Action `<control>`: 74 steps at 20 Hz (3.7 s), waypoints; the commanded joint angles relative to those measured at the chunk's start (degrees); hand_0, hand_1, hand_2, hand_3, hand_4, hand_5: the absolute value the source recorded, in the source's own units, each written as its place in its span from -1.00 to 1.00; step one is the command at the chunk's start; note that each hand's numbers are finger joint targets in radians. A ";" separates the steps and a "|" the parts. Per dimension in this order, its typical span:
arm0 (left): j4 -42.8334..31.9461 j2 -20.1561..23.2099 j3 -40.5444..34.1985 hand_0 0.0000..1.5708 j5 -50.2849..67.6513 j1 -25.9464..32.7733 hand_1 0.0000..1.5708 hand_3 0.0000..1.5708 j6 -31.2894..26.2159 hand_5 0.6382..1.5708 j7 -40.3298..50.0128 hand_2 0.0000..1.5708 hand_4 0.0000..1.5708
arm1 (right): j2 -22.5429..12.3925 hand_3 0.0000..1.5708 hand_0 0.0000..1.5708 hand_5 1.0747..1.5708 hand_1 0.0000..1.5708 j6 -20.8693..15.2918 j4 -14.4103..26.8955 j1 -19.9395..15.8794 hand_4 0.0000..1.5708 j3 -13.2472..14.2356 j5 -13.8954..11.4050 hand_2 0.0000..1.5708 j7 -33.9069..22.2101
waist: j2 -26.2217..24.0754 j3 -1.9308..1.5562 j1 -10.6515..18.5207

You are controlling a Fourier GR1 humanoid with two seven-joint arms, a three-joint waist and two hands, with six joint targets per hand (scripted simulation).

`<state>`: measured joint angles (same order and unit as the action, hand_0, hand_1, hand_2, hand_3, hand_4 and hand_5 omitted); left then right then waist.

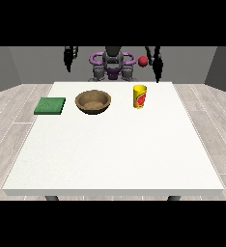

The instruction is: Pick the cup and pour the ball into the bowl, then pick the bowl and place it on the pad

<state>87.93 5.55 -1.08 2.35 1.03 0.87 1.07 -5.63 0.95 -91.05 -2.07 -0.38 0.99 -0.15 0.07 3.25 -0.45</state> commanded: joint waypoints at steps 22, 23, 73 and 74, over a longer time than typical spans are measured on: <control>15.51 -2.43 5.93 -1.00 1.69 -1.71 -1.00 -1.00 0.08 0.58 -5.05 -1.00 -1.00 | 0.17 -1.00 -1.00 0.97 -1.00 1.10 0.87 -3.24 -1.00 5.88 5.19 -1.00 5.76 | 1.35 -3.25 2.02; 12.91 -2.44 5.90 -1.00 1.18 -2.54 -1.00 -1.00 -0.59 0.54 -7.78 -1.00 -1.00 | 0.71 -1.00 -1.00 0.98 -1.00 0.18 1.28 -5.22 -1.00 5.77 4.66 -1.00 6.50 | 3.25 -3.25 1.81; -45.19 -0.67 -1.52 0.70 -22.57 -28.73 0.70 1.00 31.09 0.91 -36.58 1.00 0.24 | -21.21 -1.00 -1.00 0.95 -1.00 22.16 36.92 -17.23 -1.00 23.29 15.53 -1.00 22.09 | 7.58 -3.36 -4.65; -45.51 1.34 -1.71 0.72 -23.23 -30.58 0.72 1.00 30.62 0.92 -35.10 1.00 0.26 | -20.16 -1.00 -1.00 0.94 -1.00 22.40 35.87 -15.22 -1.00 21.77 14.04 -1.00 23.56 | 6.83 -3.33 -5.56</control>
<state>41.72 6.27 -6.41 -16.43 -29.05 29.99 -39.77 -24.20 22.26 -59.69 -19.01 20.25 15.32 23.04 11.67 -0.14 -7.86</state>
